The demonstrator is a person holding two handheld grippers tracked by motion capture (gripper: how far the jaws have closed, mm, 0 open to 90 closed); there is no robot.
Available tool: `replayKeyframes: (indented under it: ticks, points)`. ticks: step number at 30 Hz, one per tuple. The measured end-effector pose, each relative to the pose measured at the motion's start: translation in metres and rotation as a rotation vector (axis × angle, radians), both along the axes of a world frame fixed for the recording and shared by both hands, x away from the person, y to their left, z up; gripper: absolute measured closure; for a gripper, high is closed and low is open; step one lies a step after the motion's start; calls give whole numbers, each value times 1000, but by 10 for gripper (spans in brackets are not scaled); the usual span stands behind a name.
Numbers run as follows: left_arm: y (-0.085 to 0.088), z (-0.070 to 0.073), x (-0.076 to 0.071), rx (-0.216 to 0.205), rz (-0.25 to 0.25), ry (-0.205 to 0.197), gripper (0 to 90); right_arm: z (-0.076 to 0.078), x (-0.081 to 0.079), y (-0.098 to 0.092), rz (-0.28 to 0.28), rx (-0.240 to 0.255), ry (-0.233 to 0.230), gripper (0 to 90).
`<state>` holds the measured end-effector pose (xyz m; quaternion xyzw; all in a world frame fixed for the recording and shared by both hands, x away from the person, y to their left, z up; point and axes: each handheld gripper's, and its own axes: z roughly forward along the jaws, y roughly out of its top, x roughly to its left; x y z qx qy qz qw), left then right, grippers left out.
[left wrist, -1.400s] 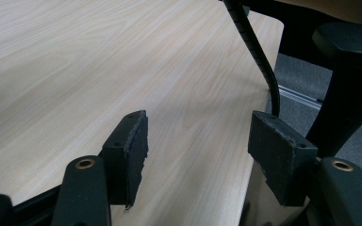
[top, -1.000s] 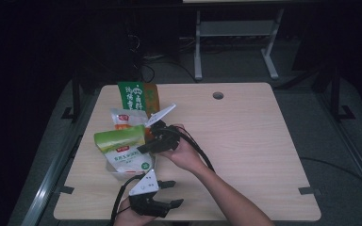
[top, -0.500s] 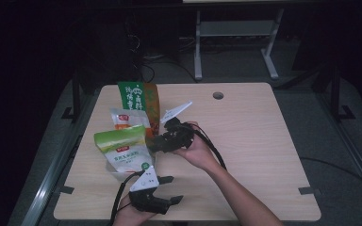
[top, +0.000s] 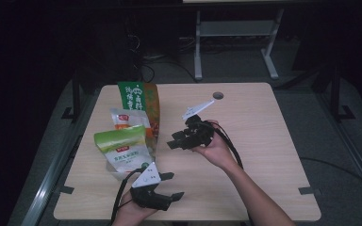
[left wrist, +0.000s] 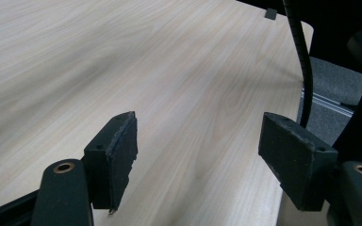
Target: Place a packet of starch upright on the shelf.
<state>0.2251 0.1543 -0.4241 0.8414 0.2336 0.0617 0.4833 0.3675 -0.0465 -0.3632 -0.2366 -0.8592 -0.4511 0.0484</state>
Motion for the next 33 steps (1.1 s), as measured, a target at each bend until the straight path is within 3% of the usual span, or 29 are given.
replayKeyframes:
  ticks: [20,27,33]
  points:
    - [-3,-3,13,18,28,-3,283,-7,-5,-67,-121,-27,-4,488]
    - [-3,-5,15,40,27,-17,282,-15,-11,-94,-173,-32,16,469]
    - [-2,-6,15,31,31,-10,282,-23,-17,-112,-203,-27,38,463]
